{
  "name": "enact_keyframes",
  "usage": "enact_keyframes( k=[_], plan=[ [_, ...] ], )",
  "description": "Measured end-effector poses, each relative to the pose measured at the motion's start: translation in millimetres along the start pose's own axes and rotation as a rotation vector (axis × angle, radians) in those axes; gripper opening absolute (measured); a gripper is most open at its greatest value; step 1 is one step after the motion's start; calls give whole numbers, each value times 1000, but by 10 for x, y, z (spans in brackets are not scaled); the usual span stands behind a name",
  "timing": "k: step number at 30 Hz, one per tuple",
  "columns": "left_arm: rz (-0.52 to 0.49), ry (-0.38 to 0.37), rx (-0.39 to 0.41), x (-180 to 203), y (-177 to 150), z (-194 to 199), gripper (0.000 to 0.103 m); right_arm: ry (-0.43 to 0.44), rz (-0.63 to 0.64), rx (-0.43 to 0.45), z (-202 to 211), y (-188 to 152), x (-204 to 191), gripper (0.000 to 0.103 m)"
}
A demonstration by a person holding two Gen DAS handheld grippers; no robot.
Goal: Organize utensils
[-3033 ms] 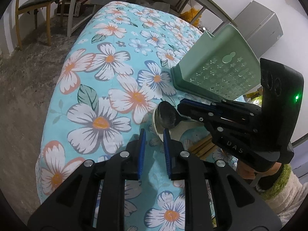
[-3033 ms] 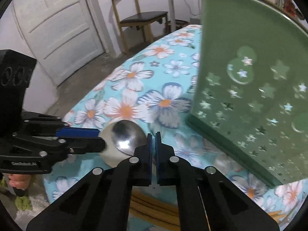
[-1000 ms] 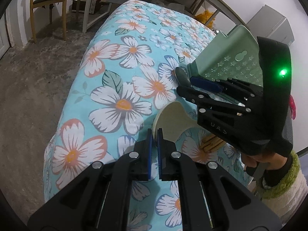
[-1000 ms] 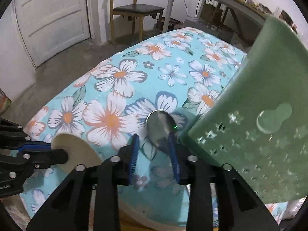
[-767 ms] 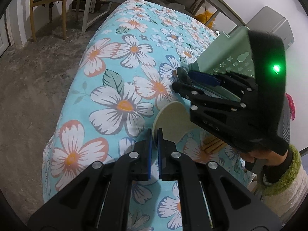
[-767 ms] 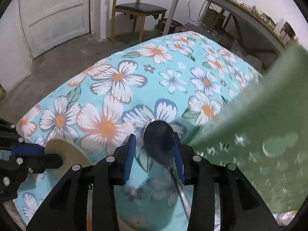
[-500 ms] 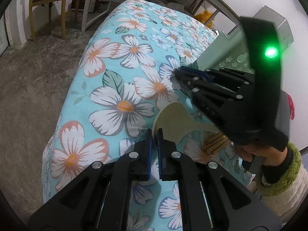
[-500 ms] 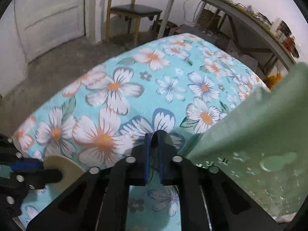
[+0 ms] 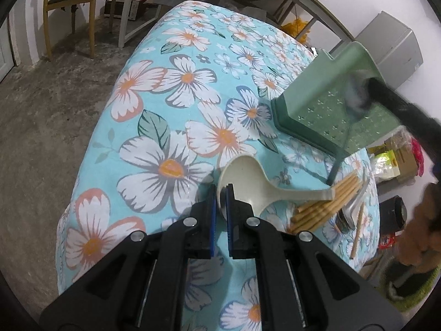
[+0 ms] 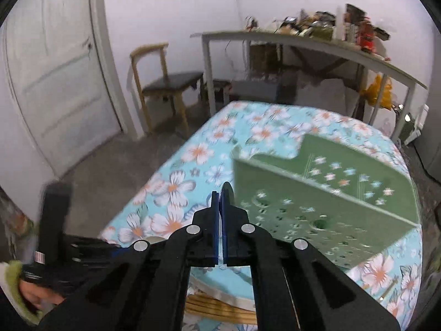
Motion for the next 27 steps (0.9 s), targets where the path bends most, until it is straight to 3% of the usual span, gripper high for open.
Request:
enact_keyframes(
  k=[6, 14, 22, 27],
  plan=[
    [-57, 59, 93, 89, 114, 222, 3, 15, -53, 110, 424, 126, 181, 2],
    [-164, 230, 307, 186, 414, 1021, 3, 46, -94, 251, 922, 320, 386, 2],
    [-226, 252, 483, 373, 832, 1714, 3, 101, -137, 356, 1342, 515, 579, 2],
    [-284, 257, 550, 591, 1164, 1818, 3, 152, -198, 410, 1574, 657, 794, 2]
  ],
)
Point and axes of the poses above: each gripper's, at about its wrist camera, not at the fingertips, and z roughly against the way its jaws point, x to its right, y to its top, the point moved 4 cm from there along -z, roughly the way its jaws point, and after that the axes turned 10 degrees about -z, right-handed, at the moved point
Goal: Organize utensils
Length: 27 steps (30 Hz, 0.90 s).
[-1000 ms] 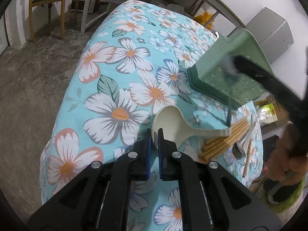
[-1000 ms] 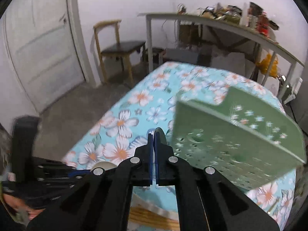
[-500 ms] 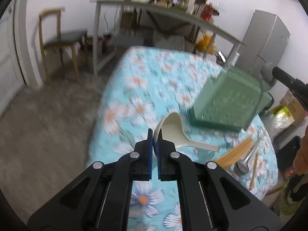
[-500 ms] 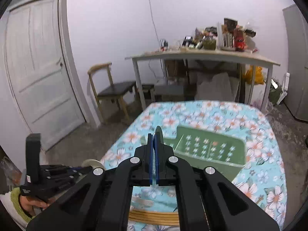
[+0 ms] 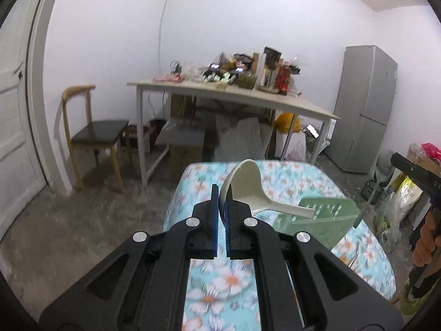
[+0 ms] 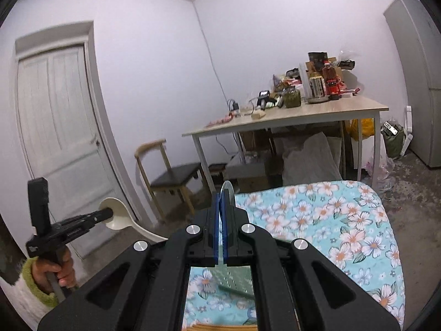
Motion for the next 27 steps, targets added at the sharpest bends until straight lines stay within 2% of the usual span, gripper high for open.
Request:
enact_keyframes(
  k=[3, 9, 17, 24, 27],
  plan=[
    [-55, -4, 8, 155, 162, -169, 3, 28, -47, 25, 60, 164, 126, 2],
    [-140, 7, -29, 395, 294, -592, 3, 93, -115, 42, 51, 375, 309, 2],
    [-228, 42, -59, 547, 298, -773, 3, 154, -196, 59, -61, 543, 589, 2],
    [-281, 42, -124, 689, 196, -1019, 3, 176, -248, 23, -343, 442, 768, 2],
    [-298, 46, -136, 726, 116, -1077, 3, 160, -269, -3, -501, 320, 902, 2]
  ],
)
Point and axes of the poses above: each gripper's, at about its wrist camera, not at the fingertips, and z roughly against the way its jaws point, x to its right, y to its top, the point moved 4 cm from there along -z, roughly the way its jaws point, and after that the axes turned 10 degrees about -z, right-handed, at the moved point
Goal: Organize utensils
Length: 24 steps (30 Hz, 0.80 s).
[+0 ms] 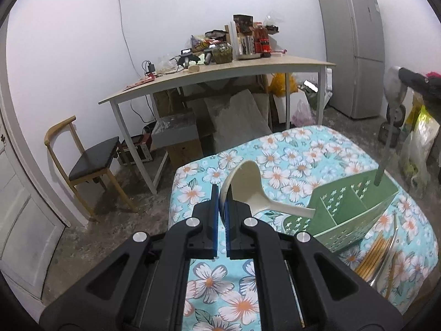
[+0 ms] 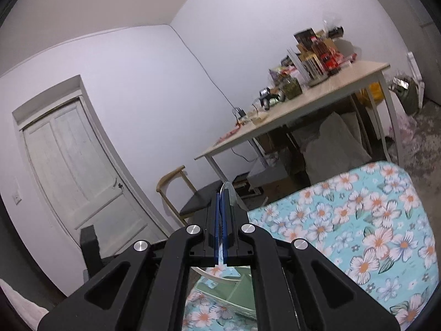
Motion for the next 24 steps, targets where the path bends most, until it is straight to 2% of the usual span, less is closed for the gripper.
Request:
enact_keyframes(
  k=[3, 7, 13, 14, 15, 17, 19, 22, 24],
  plan=[
    [-24, 5, -19, 76, -45, -106, 3, -28, -28, -29, -106, -94, 178, 2],
    [-29, -24, -62, 197, -135, -289, 3, -60, -68, -71, -210, -267, 409, 2],
    [59, -119, -99, 202, -294, -448, 5, -100, -84, -124, -268, -463, 583, 2],
    [80, -136, -104, 194, -316, -458, 10, -105, -83, -130, -270, -482, 591, 2],
    [96, -150, -107, 184, -330, -467, 20, -111, -77, -138, -272, -501, 593, 2],
    [137, -177, -102, 151, -365, -456, 28, -118, -71, -144, -261, -529, 596, 4],
    [166, -192, -94, 119, -393, -423, 29, -127, -69, -146, -236, -541, 595, 4],
    [200, -196, -68, 70, -427, -333, 37, -134, -76, -142, -154, -555, 592, 4],
    [219, -194, -48, 33, -462, -253, 41, -142, -71, -138, -74, -573, 579, 11]
  ],
)
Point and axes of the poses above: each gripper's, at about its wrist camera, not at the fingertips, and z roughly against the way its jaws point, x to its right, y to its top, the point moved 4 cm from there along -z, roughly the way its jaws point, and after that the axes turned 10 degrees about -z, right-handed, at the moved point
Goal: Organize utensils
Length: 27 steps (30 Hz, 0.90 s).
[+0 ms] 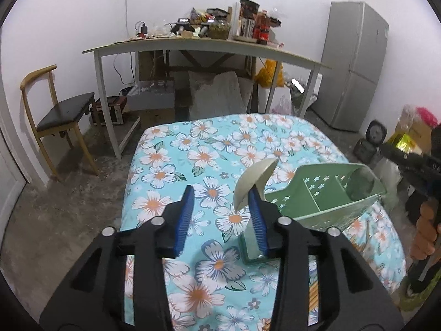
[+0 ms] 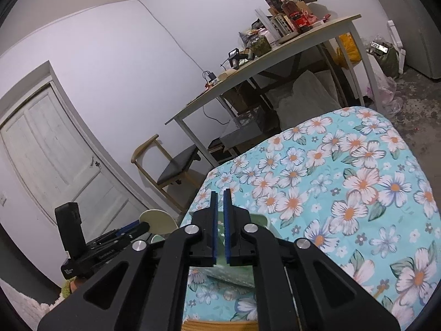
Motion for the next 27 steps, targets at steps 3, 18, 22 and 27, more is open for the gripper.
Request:
enact_keyframes(
  k=[3, 18, 22, 27],
  plan=[
    [25, 4, 38, -36, -82, 148, 48, -16, 11, 3, 151, -79, -1, 25],
    [2, -147, 34, 320, -586, 453, 57, -129, -27, -202, 455, -1106, 288, 32],
    [-31, -226, -24, 599, -790, 366, 57, -140, -90, -270, 403, -1421, 412, 33],
    [-51, -320, -97, 858, -1001, 237, 55, -162, -160, -343, 280, -1716, 564, 32]
  ],
)
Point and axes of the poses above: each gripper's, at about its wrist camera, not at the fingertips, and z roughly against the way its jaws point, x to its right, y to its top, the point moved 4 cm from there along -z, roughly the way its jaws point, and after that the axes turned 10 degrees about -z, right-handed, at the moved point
